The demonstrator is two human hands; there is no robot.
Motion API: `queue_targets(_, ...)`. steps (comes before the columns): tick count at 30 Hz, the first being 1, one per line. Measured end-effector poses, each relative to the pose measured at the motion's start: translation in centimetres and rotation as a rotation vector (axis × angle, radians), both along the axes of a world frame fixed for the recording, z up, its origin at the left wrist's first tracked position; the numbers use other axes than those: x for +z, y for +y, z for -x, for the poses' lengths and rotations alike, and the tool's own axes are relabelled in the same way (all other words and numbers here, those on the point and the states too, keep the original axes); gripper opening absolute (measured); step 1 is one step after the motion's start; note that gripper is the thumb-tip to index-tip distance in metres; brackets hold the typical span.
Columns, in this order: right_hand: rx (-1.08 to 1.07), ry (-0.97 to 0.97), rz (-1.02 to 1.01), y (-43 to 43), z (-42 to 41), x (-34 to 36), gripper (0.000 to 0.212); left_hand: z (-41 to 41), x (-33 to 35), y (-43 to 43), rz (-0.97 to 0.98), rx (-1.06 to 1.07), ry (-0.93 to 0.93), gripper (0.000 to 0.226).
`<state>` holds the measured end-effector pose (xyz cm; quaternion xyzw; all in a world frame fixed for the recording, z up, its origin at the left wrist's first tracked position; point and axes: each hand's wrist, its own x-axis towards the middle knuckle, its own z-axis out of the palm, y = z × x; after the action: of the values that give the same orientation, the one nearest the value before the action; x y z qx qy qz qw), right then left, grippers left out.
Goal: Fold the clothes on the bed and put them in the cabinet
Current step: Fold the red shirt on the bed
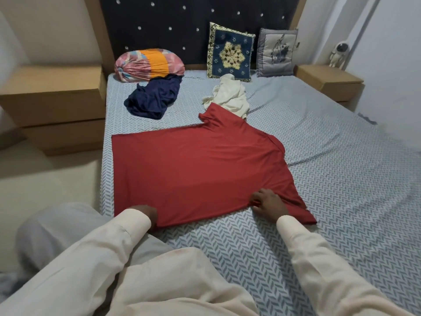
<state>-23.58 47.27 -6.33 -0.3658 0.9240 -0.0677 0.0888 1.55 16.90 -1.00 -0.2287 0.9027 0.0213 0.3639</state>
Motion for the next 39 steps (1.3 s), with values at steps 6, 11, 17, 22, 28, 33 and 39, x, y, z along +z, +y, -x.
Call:
queue_targets(6, -0.034, -0.068, 0.235, -0.7, 2.6, 0.6, 0.012, -0.4, 1.1, -1.4, -0.097, 0.196, 0.084, 0.039)
queue_targets(11, -0.120, -0.085, 0.359, -4.6, 4.7, 2.0, 0.005, -0.6, 1.6, -7.2, -0.276, 0.461, 0.488, 0.028)
queue_targets(17, -0.158, -0.089, 0.318, -10.1, 8.1, 2.4, 0.011, -1.0, -1.0, -12.8, -0.454, 0.913, 0.989, 0.022)
queue_targets(22, -0.152, -0.115, 0.204, -13.8, 11.6, 1.0, 0.022, 0.0, -2.6, -14.2, -0.370, 1.061, 1.169, 0.012)
queue_targets(28, -0.126, -0.084, 0.092, -16.8, 13.4, 0.0, 0.020, 2.1, -4.3, -15.4, -0.197, 1.119, 1.197, 0.008)
queue_targets(33, -0.117, -0.075, 0.106, -18.1, 13.7, -0.4, 0.018, 2.7, -5.4, -15.1, -0.031, 1.205, 1.168, 0.012)
queue_targets(39, -0.174, 0.084, 0.106, -18.6, 11.9, 0.7, 0.038, 3.3, -4.6, -14.8, 0.307, 0.964, 1.058, 0.038)
